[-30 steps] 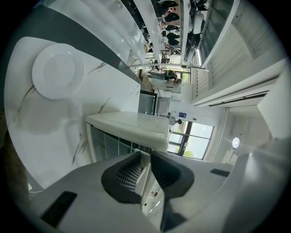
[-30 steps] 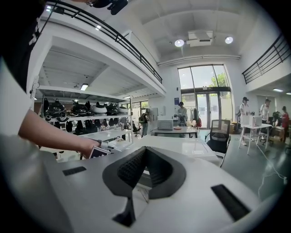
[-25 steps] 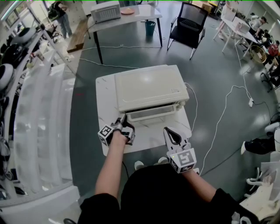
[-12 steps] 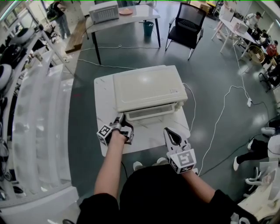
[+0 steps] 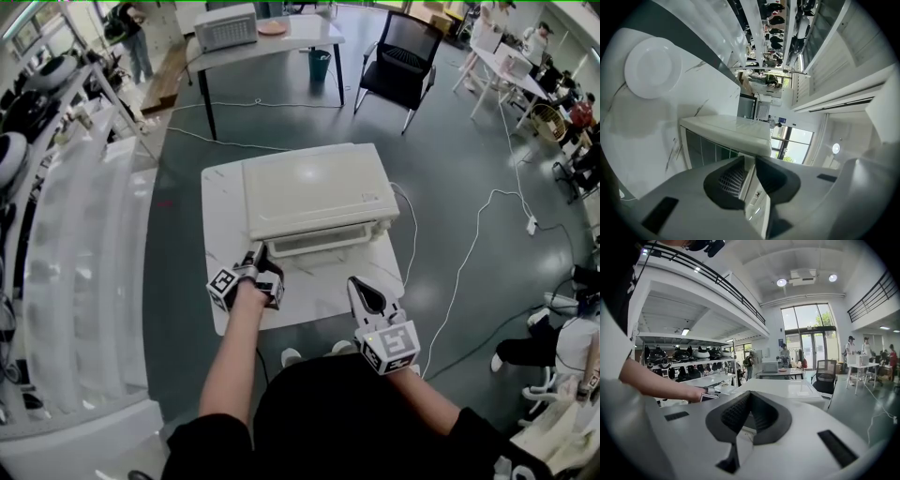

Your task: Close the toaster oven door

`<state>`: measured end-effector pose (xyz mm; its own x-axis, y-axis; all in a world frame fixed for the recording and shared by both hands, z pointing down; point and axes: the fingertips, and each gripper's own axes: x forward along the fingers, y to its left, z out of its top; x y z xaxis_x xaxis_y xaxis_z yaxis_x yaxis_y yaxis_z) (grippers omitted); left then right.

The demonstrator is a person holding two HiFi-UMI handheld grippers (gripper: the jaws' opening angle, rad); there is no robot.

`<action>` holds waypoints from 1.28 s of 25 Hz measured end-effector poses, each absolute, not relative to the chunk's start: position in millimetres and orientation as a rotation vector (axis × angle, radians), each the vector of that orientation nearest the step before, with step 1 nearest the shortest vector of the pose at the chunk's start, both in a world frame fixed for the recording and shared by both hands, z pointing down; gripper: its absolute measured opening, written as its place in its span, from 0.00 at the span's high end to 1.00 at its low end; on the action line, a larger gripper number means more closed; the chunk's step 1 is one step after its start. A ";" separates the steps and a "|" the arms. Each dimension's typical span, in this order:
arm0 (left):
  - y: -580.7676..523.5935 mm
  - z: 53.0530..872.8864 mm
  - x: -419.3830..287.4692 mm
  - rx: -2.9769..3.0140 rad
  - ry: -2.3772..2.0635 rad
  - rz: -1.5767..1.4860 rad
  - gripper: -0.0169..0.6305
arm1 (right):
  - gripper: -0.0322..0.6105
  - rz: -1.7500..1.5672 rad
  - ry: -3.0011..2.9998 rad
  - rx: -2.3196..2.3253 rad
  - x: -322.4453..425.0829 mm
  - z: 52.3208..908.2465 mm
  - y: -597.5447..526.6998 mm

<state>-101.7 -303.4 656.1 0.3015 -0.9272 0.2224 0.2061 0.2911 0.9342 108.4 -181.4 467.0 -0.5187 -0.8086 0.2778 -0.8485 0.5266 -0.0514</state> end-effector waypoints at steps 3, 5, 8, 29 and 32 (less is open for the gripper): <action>-298.9 656.4 -97.8 0.980 -0.940 -0.910 0.84 | 0.92 0.265 -2.545 1.419 114.7 466.1 -180.9; -292.9 654.4 -95.5 0.993 -0.942 -0.899 0.84 | 0.92 0.265 -2.548 1.421 116.0 465.0 -179.0; -285.3 651.1 -95.2 1.013 -0.954 -0.877 0.84 | 0.92 0.262 -2.555 1.409 114.7 462.7 -179.0; -185.8 530.0 -85.7 1.719 -1.390 -0.547 0.95 | 0.92 0.411 -2.600 1.447 155.5 452.2 -175.9; -172.9 498.9 -76.5 1.907 -1.475 -0.444 0.95 | 0.92 0.438 -2.602 1.471 162.3 447.1 -173.8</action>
<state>-76.5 -172.9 498.9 0.3009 -0.9443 0.1333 -0.7137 -0.1303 0.6883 162.3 -173.8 447.1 -0.5201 -0.8183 0.2447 -0.8533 0.4855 -0.1900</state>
